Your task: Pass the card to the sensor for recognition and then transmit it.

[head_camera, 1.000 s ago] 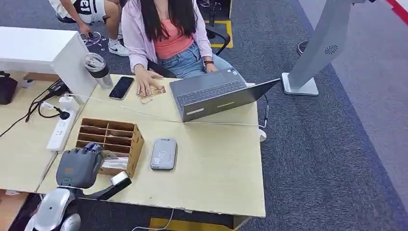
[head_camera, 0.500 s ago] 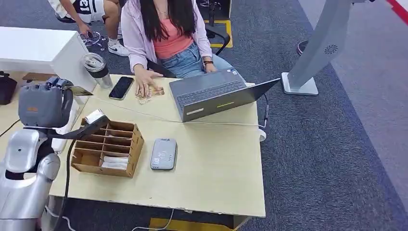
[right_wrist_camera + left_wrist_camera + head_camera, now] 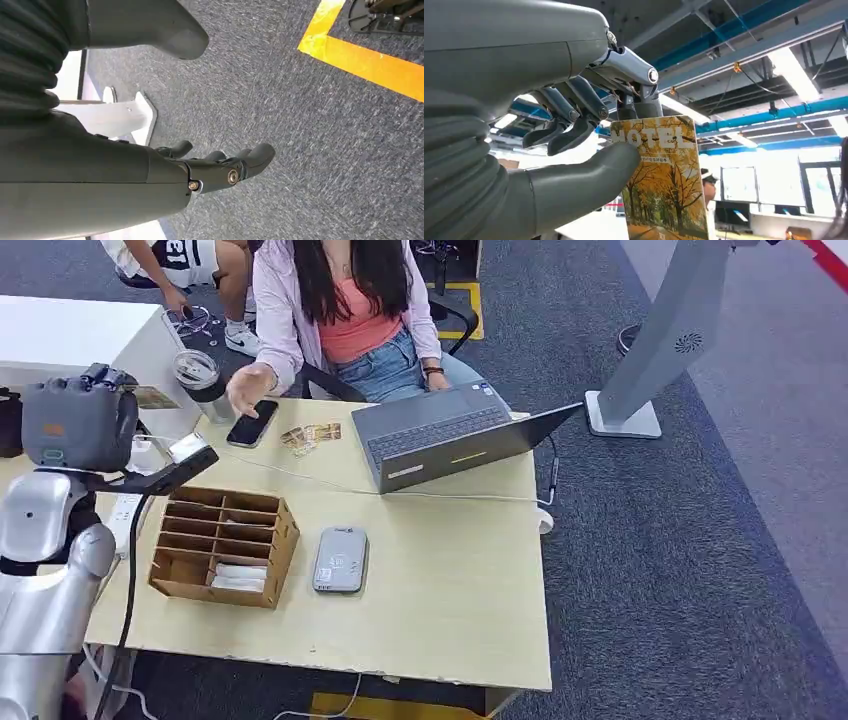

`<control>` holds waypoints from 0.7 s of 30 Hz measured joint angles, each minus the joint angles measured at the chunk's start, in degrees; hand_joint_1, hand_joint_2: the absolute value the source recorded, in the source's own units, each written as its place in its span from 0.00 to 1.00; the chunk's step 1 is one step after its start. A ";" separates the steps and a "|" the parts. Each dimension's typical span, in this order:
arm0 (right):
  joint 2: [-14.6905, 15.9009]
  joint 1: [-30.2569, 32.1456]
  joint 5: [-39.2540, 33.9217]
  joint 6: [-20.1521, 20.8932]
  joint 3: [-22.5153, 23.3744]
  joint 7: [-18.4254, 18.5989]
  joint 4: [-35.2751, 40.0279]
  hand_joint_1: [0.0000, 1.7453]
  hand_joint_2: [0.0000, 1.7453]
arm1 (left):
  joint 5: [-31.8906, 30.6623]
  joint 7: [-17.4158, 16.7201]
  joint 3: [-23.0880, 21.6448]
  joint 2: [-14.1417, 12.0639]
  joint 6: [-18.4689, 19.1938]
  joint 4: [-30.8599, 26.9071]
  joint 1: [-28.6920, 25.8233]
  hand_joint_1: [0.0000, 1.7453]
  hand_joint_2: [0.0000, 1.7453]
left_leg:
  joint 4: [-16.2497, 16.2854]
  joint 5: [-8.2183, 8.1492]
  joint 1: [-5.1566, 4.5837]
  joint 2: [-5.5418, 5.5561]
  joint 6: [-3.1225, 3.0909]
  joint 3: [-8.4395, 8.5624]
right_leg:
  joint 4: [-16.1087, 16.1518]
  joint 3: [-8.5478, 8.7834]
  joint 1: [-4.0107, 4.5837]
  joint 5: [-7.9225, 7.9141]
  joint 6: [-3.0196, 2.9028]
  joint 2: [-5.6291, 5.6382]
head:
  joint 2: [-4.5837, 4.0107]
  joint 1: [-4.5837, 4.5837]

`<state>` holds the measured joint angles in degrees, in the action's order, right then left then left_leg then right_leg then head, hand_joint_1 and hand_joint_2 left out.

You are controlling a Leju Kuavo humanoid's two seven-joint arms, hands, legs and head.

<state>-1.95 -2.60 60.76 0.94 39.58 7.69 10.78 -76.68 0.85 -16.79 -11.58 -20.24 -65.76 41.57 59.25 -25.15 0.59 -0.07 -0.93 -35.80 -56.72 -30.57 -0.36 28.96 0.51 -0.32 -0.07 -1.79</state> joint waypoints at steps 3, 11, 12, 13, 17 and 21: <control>0.00 -0.04 0.72 0.24 0.00 0.00 0.00 0.00 1.00 | -1.88 -1.01 0.00 0.20 -0.76 3.67 3.25 1.00 1.00 | 0.01 0.00 0.00 0.00 0.00 -0.01 | 0.00 0.00 0.00 -0.01 0.00 0.00 | 0.00 -0.02; 0.00 -0.16 2.80 1.09 0.09 -0.04 0.00 0.00 1.00 | -9.66 -3.93 0.00 -0.79 -4.85 19.39 11.61 1.00 1.00 | 0.00 0.00 0.00 0.00 0.00 0.00 | -0.02 0.00 0.00 0.01 -0.01 0.01 | 0.00 0.00; 0.00 -0.19 2.86 1.11 0.11 -0.09 0.02 0.00 1.00 | -9.90 -3.78 0.00 -0.94 -5.59 20.95 12.02 1.00 1.00 | 0.00 0.00 0.00 0.01 0.00 0.00 | -0.02 0.00 0.00 0.01 -0.01 0.00 | 0.00 0.00; 0.00 -0.25 2.91 1.11 0.13 -0.13 0.00 0.00 1.00 | -9.92 -3.56 0.00 -0.94 -6.25 22.06 12.22 1.00 1.00 | -0.01 0.00 0.00 0.01 0.00 0.00 | -0.02 0.00 0.00 0.02 -0.01 0.00 | 0.00 0.00; 0.00 -0.44 3.10 1.09 0.42 -0.17 0.02 0.00 1.00 | -10.08 -3.10 0.00 -0.90 -8.13 26.12 12.24 0.00 1.00 | -0.01 0.00 0.00 0.02 0.00 -0.01 | -0.02 0.01 0.01 0.02 -0.01 -0.01 | 0.00 0.02; -0.09 -0.44 3.50 1.03 0.68 -0.18 0.00 0.00 1.00 | -9.99 -2.97 0.11 -0.98 -10.50 28.19 12.10 0.00 1.00 | -0.01 0.00 -0.02 0.01 0.00 -0.02 | -0.02 0.03 0.00 0.01 0.00 0.00 | 0.00 0.02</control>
<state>-2.03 -3.05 64.26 1.97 40.26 7.52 10.78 -86.66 -2.12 -16.68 -12.57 -30.74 -37.57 53.67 59.24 -25.15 0.57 -0.06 -0.93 -35.82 -56.74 -30.55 -0.36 28.97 0.50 -0.32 -0.07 -1.77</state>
